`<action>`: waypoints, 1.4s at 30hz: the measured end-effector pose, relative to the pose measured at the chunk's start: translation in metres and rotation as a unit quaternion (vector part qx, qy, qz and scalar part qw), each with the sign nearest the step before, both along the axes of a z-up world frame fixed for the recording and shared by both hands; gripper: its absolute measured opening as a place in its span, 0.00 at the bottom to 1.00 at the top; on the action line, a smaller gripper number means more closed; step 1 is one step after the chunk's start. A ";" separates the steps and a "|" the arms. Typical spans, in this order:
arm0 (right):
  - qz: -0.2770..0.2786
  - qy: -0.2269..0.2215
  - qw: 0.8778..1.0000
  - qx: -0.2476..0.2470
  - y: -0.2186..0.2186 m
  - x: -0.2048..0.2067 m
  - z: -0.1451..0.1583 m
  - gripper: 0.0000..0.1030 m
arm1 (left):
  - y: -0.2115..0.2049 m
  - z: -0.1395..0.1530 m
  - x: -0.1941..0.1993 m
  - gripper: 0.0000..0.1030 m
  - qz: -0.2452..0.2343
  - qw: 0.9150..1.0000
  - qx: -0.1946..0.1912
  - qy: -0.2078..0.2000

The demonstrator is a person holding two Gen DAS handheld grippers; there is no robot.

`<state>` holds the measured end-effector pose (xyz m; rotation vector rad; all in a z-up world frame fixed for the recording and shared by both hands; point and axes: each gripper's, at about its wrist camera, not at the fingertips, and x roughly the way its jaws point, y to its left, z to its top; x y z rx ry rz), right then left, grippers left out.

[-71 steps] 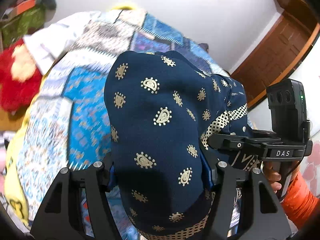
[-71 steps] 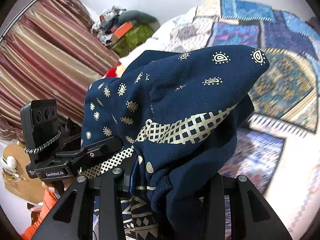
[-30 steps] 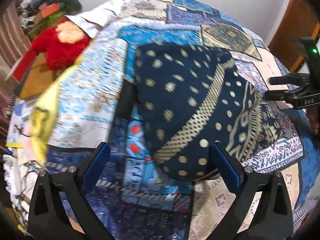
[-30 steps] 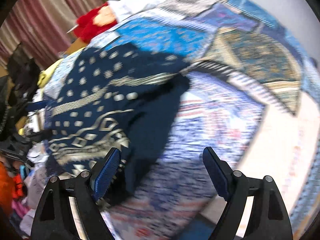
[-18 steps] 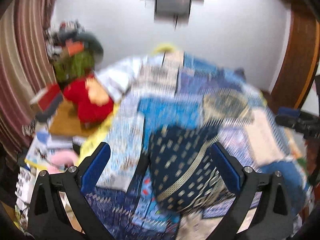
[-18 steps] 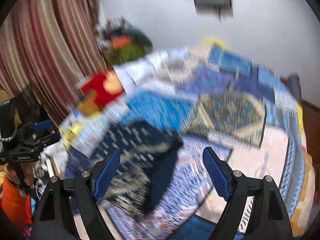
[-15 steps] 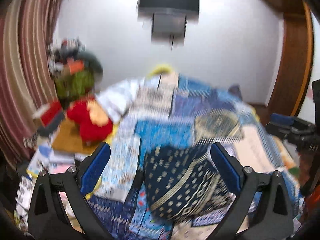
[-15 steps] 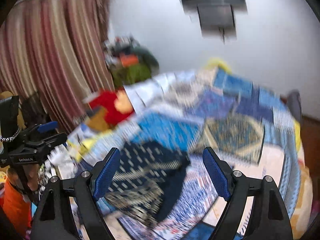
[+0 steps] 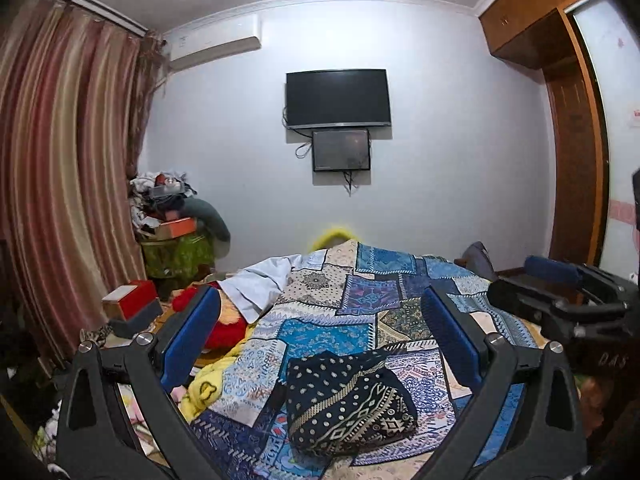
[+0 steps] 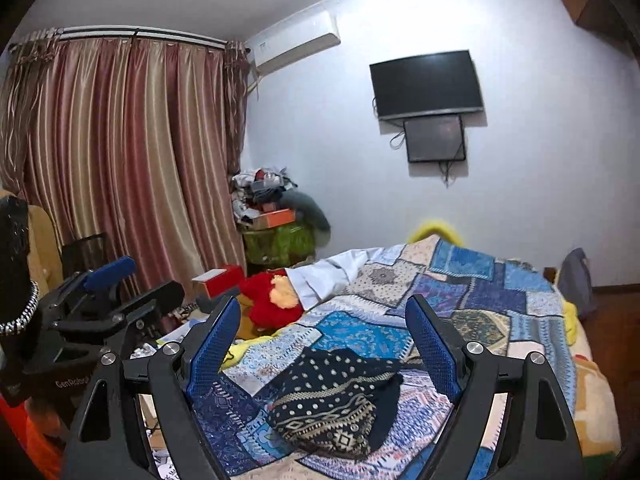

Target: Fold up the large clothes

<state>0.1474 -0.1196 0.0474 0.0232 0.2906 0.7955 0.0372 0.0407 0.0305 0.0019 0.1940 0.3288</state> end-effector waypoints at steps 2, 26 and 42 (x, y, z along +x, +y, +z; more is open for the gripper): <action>-0.011 -0.006 1.000 -0.007 -0.004 -0.015 -0.001 0.81 | 0.000 -0.002 -0.008 0.99 -0.001 1.000 -0.017 -0.002; -0.058 0.003 0.998 -0.023 -0.012 -0.028 -0.006 1.00 | 0.008 -0.018 -0.019 1.00 0.004 0.999 -0.046 0.007; -0.070 0.007 0.997 -0.031 -0.007 -0.023 -0.007 1.00 | 0.011 -0.025 -0.008 1.00 -0.001 0.999 -0.051 0.017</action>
